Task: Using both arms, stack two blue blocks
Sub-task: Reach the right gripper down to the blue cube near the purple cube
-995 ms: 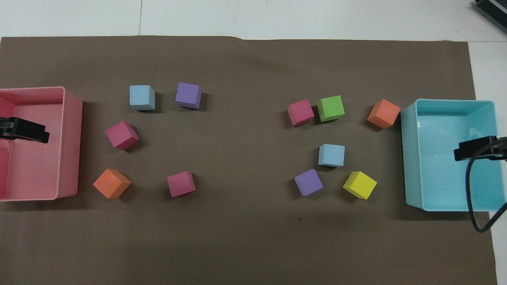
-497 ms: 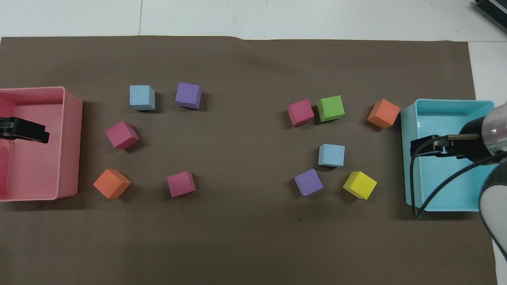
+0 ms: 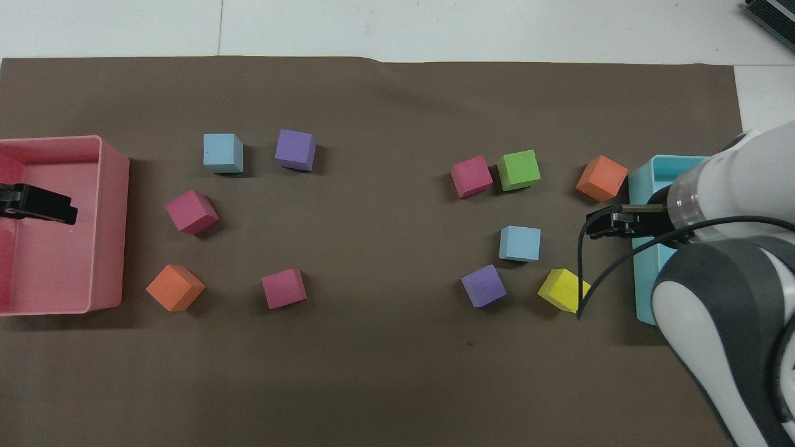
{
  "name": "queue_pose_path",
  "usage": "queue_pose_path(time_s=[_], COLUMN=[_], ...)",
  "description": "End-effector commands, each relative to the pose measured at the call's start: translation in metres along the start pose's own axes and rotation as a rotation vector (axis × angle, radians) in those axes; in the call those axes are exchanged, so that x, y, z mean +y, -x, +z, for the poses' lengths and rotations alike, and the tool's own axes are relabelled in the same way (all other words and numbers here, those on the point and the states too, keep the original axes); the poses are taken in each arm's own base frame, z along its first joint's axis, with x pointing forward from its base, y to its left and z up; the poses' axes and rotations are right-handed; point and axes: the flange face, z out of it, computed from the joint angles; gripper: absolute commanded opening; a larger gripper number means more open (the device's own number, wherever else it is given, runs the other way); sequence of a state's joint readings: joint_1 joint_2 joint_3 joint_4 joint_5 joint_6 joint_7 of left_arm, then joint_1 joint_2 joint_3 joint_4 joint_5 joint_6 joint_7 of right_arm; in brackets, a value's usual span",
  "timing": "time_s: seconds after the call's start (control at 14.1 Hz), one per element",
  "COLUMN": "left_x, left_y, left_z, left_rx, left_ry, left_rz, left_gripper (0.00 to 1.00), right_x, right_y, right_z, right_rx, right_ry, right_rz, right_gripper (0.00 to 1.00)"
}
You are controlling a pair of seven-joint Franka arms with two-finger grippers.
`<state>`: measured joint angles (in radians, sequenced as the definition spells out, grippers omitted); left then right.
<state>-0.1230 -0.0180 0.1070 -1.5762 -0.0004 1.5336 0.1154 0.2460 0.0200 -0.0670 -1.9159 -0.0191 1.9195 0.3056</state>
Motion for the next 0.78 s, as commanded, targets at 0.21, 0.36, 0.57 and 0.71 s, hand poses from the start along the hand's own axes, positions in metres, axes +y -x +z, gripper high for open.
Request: queue_pose_path(time_s=[0.21,0.36,0.57,0.71], left_x=[-0.002,-0.002,-0.002,-0.002], left_y=[0.006,0.006,0.006,0.006], left_z=[-0.004,-0.004,-0.004,-0.004], left_rx=[0.005,0.005,0.005,0.005], left_ry=[0.015,0.015,0.015,0.015], left_rz=[-0.011,-0.011,-0.011,-0.011], left_gripper=[1.0,1.0,1.0,1.0], right_x=[-0.021,-0.027,-0.027,-0.038], right_y=[0.0,0.004,0.007,0.007], right_z=[0.064,0.084,0.11,0.124], right_rx=[-0.018,0.004,0.024,0.048], right_ry=[-0.081,-0.086,-0.088,-0.094], right_rz=[0.082,0.091,0.09,0.074], right_gripper=[1.0,1.0,1.0,1.0])
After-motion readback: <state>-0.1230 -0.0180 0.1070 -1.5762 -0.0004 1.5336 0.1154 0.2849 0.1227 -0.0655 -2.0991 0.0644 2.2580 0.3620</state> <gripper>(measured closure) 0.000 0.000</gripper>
